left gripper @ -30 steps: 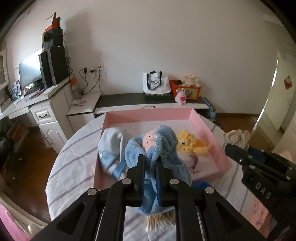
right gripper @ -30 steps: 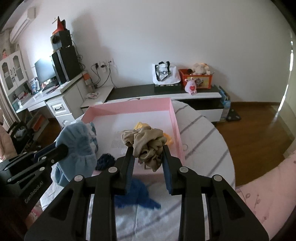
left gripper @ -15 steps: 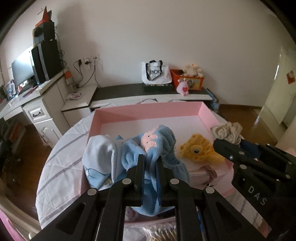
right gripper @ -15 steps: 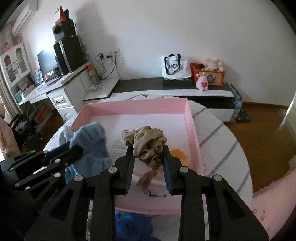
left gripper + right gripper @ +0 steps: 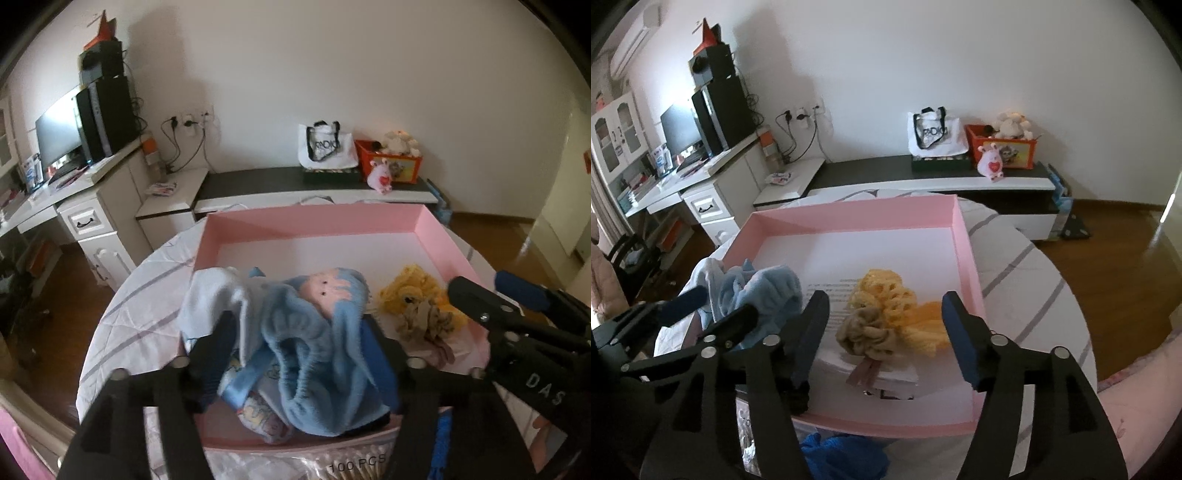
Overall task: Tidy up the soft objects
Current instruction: 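Lower both held items into the pink box and open both tools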
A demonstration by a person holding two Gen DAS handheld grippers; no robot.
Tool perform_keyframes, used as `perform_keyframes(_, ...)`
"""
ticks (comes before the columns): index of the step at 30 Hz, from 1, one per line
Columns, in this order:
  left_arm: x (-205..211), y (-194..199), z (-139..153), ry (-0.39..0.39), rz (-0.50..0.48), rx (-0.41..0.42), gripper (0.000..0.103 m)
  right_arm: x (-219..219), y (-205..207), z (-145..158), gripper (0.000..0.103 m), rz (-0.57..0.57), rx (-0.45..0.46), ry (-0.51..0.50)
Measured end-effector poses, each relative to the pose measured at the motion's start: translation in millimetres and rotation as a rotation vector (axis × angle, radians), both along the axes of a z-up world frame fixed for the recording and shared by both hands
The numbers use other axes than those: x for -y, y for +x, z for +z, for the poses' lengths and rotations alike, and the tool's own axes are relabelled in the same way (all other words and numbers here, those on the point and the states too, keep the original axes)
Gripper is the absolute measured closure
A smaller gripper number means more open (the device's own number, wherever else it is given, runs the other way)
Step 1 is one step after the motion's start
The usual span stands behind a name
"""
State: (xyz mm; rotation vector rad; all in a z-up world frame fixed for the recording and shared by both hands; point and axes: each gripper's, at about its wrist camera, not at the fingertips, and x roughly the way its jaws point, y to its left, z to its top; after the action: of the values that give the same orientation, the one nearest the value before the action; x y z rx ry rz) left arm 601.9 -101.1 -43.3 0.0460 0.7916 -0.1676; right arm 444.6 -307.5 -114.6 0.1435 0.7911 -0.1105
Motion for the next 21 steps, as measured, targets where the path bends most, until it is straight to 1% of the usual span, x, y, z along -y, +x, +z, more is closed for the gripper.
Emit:
perform_keyframes(2, -4, -6, -1, -0.018, 0.007, 0.003, 0.024, 4, -3, 1, 0.035, -0.016, 0.004, -0.006)
perform_keyframes(6, -10, -13, -3, -0.021, 0.024, 0.014, 0.018, 7, -3, 1, 0.033, -0.026, -0.001, -0.013)
perform_keyframes(7, -10, -17, -4, -0.021, 0.026, 0.014, 0.016, 8, -4, 1, 0.028, -0.029, -0.003, -0.017)
perform_keyframes(8, -9, -19, -4, -0.022, 0.029, 0.016, 0.015, 7, -5, 1, 0.025, -0.03, -0.003, -0.02)
perform_keyframes(15, -10, -25, -3, -0.02, 0.039, 0.019, 0.011, 6, -6, 1, 0.023, -0.037, -0.007, -0.027)
perform_keyframes(19, -10, -28, 0, -0.015, 0.04, 0.022, 0.008, 4, -9, 2, 0.014, -0.043, -0.006, -0.033)
perform_keyframes(21, -10, -29, 4, -0.011, 0.043, 0.023, 0.007, 5, -11, 3, 0.014, -0.047, -0.003, -0.037)
